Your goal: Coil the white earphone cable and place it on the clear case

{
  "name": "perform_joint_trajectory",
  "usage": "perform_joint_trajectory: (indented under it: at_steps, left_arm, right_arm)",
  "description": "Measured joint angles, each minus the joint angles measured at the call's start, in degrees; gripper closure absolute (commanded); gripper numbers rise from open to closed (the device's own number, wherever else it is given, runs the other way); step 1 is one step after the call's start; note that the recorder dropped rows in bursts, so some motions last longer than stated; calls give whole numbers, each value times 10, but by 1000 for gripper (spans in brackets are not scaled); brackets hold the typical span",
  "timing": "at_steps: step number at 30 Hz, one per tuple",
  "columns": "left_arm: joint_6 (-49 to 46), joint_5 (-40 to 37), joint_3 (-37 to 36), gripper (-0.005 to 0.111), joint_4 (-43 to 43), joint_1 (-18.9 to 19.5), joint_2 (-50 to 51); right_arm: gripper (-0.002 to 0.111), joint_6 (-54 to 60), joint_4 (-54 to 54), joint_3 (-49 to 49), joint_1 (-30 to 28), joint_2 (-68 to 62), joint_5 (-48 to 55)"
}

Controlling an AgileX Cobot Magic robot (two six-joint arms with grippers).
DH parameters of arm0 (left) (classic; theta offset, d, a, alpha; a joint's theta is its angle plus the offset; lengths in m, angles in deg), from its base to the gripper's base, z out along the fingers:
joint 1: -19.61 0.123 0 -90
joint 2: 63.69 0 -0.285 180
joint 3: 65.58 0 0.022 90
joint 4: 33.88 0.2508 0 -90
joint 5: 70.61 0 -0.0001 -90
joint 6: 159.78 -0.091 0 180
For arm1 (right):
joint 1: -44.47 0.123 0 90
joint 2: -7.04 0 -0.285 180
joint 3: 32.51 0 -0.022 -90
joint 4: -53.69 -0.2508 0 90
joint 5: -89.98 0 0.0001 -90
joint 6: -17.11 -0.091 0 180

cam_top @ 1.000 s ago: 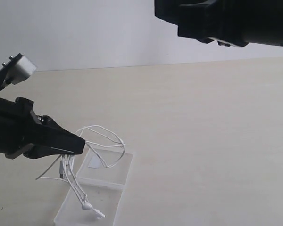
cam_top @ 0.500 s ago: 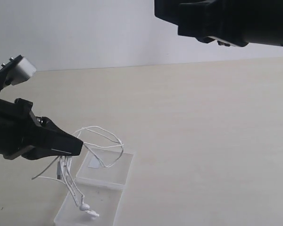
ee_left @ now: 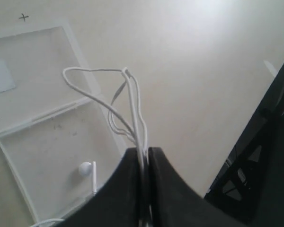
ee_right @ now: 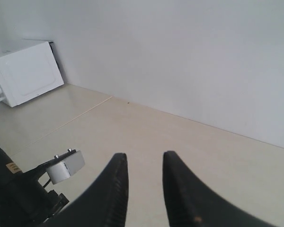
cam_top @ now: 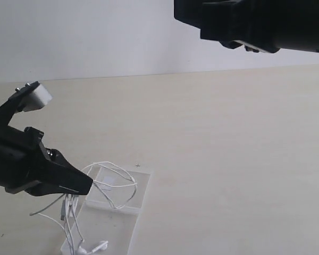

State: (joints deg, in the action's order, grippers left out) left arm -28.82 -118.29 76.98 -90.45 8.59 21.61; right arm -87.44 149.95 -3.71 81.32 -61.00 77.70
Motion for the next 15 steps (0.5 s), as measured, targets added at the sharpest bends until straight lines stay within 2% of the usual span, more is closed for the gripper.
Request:
perform_joint_trajectory:
  at_steps: [6,15]
  left_arm:
    - [0,1,0,107,18,0,0]
    - [-23,7,0,107,-21,-1,17]
  right_arm:
    - [82,0,0,0,0,0,0]
    - [82,0,1,0,0,-25,-40]
